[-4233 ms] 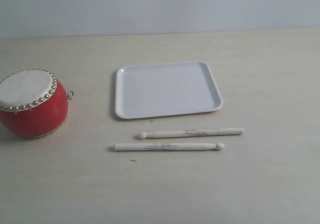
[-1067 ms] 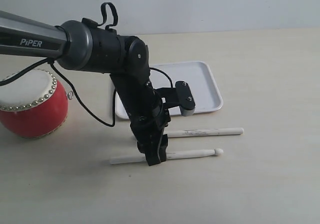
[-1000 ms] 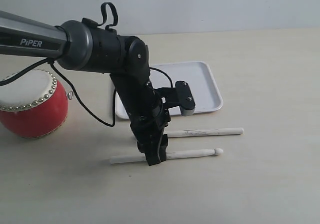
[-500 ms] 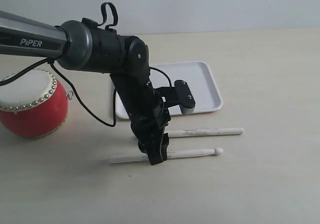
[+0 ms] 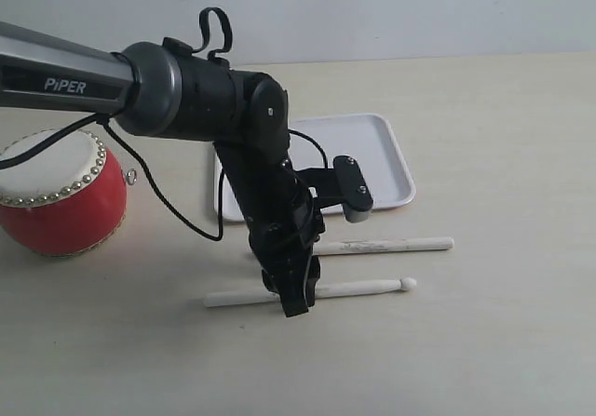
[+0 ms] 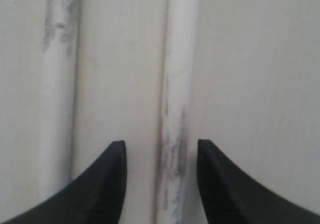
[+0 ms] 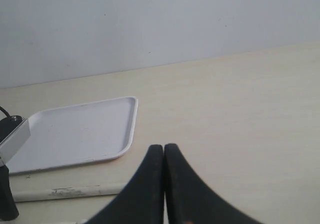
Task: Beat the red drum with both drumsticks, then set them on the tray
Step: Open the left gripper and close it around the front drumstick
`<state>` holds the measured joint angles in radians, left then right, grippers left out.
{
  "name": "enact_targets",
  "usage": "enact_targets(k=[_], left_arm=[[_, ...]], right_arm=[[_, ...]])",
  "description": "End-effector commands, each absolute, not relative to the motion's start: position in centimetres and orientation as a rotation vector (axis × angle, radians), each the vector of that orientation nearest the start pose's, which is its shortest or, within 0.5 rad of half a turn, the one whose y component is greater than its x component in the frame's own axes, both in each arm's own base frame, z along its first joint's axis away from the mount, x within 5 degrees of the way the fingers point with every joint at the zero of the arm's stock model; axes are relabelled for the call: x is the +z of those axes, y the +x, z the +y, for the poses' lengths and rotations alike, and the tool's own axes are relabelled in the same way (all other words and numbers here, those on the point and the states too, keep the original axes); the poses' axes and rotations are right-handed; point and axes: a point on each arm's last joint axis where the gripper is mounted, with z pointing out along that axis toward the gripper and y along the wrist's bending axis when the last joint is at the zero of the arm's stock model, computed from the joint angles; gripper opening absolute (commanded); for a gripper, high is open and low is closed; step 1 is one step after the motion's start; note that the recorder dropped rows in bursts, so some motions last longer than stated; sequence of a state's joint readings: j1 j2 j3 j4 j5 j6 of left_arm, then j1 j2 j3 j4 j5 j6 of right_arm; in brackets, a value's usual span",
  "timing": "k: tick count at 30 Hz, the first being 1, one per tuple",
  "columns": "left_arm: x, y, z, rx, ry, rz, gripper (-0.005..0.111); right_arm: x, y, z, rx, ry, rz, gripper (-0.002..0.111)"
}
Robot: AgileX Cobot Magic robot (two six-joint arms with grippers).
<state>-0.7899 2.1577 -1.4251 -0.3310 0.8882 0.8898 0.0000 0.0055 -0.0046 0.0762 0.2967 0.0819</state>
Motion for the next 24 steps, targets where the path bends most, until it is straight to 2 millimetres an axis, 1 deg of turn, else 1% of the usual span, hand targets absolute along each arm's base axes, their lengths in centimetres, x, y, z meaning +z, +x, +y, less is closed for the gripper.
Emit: enact_targets(k=[1,6,8,9,11,16,18,24], left_arm=[[11.4,26.1,-31.2,-0.375,2.115,2.242,0.044],[11.4,26.0,-31.3,-0.376,2.113,2.240,0.044],[11.2,26.0,-31.3,-0.379,2.108,2.244,0.043],[11.0,25.9,-31.2,-0.377,2.102,2.246,0.041],[10.5,25.7,-30.9,-0.365,2.103,2.248,0.032],[9.8,25.3,-30.2,-0.338,2.140,2.258,0.008],[9.7,25.3,-30.2,-0.333,2.145,2.257,0.000],[9.7,25.1,-30.1,-0.352,2.145,2.274,0.000]], right_arm=[[18.7,5.5,0.2,0.123,0.123,1.769,0.000],[18.7,5.5,0.2,0.123,0.123,1.769,0.000],[18.7,5.5,0.2,0.123,0.123,1.769,0.000],[18.7,5.5,0.2,0.123,0.123,1.769,0.000],[18.7,5.5,0.2,0.123,0.123,1.769,0.000],[18.7,5.5,0.2,0.123,0.123,1.769,0.000],[18.7,5.5,0.2,0.123,0.123,1.769,0.000],[18.7,5.5,0.2,0.123,0.123,1.769,0.000]])
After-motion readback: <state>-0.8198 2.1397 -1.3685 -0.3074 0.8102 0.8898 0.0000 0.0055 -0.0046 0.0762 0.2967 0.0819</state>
